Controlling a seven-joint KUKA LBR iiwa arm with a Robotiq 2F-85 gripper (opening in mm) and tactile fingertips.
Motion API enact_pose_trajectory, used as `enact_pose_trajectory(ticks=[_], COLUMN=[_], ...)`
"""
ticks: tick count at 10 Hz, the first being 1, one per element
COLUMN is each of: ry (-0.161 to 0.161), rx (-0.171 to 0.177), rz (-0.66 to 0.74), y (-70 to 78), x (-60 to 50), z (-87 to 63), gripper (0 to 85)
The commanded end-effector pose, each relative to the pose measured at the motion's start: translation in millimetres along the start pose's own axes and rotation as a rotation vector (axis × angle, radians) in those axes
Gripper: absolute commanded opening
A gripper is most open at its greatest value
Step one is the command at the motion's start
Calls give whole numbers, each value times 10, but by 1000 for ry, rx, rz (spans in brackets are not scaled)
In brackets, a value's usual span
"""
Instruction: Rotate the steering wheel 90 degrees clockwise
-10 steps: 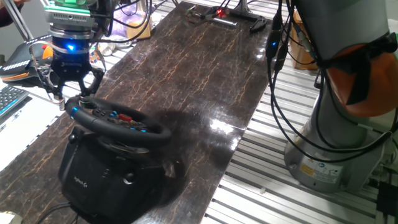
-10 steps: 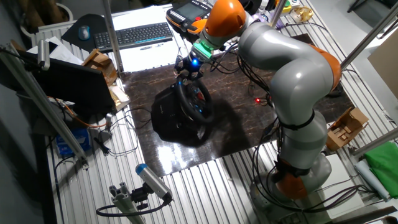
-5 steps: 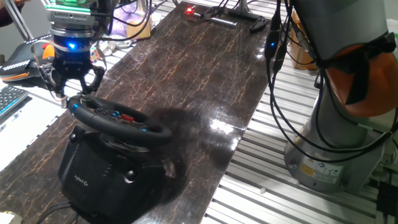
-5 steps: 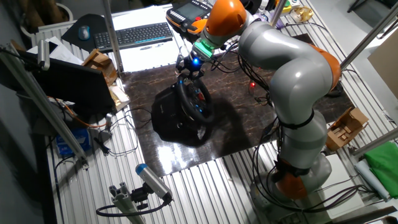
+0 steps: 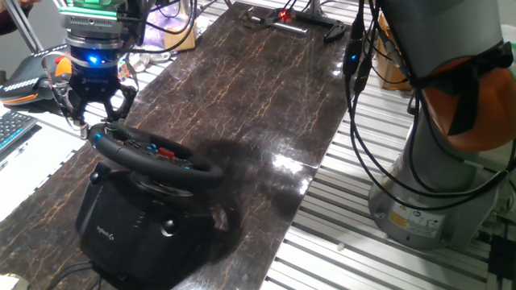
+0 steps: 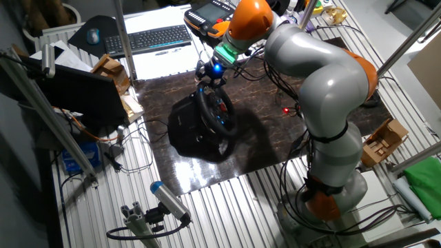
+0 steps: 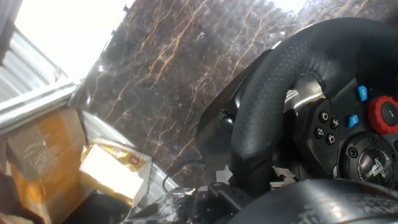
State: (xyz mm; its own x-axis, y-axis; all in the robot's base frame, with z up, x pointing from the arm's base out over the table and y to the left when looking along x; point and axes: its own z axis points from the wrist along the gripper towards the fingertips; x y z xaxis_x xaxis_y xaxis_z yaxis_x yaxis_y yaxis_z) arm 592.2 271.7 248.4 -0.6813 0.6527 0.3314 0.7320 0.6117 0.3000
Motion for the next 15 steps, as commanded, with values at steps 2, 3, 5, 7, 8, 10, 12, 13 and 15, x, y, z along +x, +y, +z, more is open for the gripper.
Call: enact_pose_trajectory(ticks=[2, 3, 5, 7, 8, 10, 12, 13, 15], ry=[-9, -9, 7, 26, 33, 38, 42, 42, 41], rx=[6, 10, 1, -5, -8, -19, -21, -20, -19], rz=[35, 52, 87, 122, 144, 205, 237, 246, 269], y=[-7, -7, -2, 0, 1, 0, -14, -23, -37], x=[-4, -5, -10, -17, -16, -26, -55, -72, -91], z=[12, 13, 24, 31, 31, 37, 42, 39, 41], gripper=[203, 193, 190, 193, 200, 237, 263, 270, 277])
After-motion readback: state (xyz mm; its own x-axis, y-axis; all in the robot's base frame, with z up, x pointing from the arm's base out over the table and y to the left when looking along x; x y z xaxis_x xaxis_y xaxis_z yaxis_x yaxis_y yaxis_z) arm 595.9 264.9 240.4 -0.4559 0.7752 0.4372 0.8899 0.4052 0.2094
